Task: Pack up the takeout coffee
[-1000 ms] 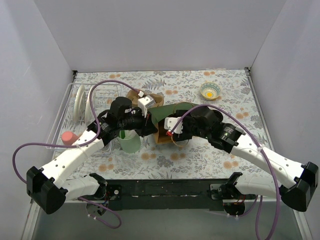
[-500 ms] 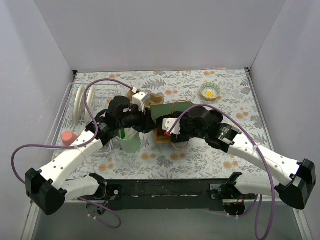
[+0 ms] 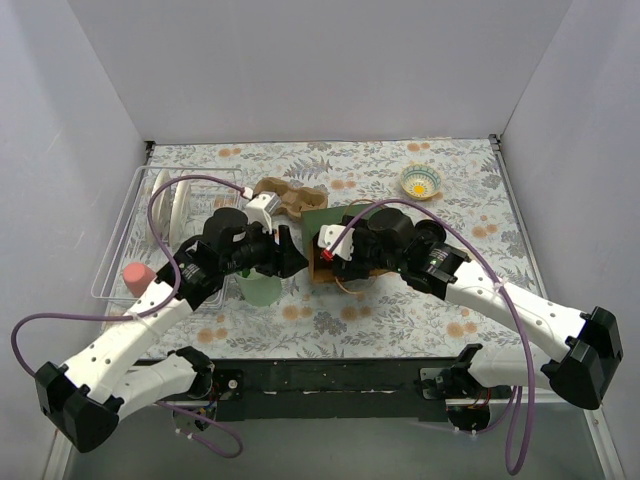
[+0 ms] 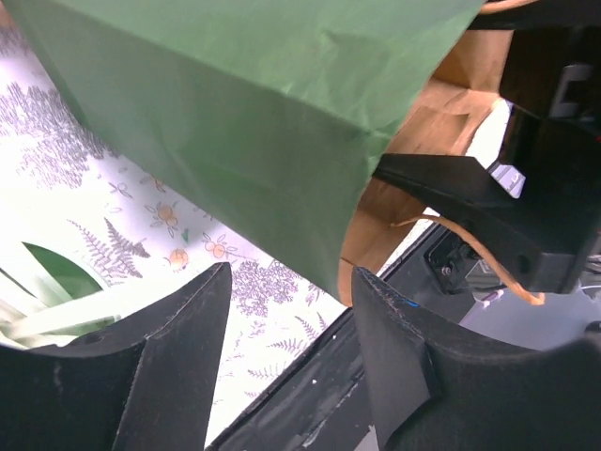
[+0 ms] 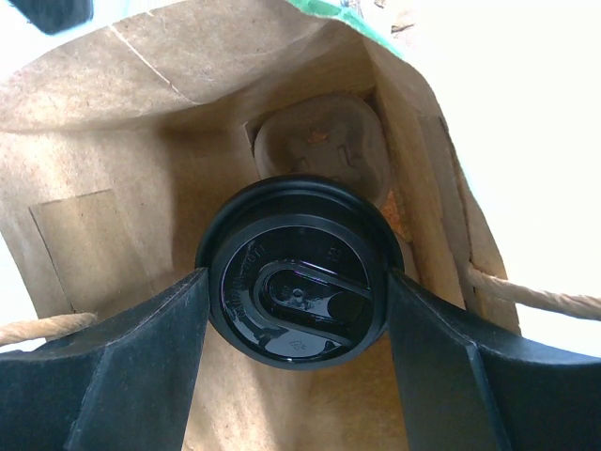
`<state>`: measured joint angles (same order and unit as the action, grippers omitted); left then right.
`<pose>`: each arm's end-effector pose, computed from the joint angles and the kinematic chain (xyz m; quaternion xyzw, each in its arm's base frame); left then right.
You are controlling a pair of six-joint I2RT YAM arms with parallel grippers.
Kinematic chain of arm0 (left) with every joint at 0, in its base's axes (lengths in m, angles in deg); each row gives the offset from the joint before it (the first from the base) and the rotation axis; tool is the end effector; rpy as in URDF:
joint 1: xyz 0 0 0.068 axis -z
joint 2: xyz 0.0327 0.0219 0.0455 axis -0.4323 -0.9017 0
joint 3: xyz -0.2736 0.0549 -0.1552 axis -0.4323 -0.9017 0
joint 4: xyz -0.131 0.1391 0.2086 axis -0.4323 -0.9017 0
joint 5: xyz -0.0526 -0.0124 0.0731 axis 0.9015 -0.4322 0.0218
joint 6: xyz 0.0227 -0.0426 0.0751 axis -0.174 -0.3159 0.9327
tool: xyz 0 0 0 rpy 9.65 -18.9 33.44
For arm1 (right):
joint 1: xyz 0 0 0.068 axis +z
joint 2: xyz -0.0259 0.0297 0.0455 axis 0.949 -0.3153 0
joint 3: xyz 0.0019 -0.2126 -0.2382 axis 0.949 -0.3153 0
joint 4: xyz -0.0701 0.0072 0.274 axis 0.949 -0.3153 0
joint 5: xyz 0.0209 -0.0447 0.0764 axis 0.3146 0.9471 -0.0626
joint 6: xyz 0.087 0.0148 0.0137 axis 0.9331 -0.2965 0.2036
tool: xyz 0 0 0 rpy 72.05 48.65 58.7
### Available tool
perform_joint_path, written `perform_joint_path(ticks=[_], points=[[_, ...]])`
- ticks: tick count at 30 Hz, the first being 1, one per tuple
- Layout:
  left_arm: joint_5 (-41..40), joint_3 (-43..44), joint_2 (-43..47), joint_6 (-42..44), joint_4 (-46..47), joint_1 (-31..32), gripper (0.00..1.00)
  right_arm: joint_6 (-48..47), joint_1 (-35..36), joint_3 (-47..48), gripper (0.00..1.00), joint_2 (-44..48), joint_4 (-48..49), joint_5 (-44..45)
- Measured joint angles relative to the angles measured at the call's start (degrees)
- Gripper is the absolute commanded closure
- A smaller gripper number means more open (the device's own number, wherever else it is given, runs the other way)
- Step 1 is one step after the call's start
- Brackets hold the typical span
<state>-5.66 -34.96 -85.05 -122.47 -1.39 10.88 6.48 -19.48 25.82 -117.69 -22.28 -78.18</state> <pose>0.1821 -0.1610 0.3438 -0.1245 0.8524 -0.4505 0.2343 0.1921 0.2470 0.3372 -0.6159 0.5945 0.0547 0.5141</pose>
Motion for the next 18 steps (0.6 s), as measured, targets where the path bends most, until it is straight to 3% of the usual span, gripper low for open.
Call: perform_joint_path(ticks=[8,10,18], points=[[0.55,-0.26,-2.95,-1.90,2.56,0.00,0.46,1.20,0.00,0.02,0.75,-0.11,0.85,1.11],[0.72,-0.26,-3.58,-1.97,3.04,0.04,0.51,1.51,0.00,0.02,0.76,-0.11,1.07,1.44],[1.66,-0.20,-4.09,0.44,4.13,0.11,0.89,3.78,0.02,1.38,0.76,-0.11,1.22,2.16]])
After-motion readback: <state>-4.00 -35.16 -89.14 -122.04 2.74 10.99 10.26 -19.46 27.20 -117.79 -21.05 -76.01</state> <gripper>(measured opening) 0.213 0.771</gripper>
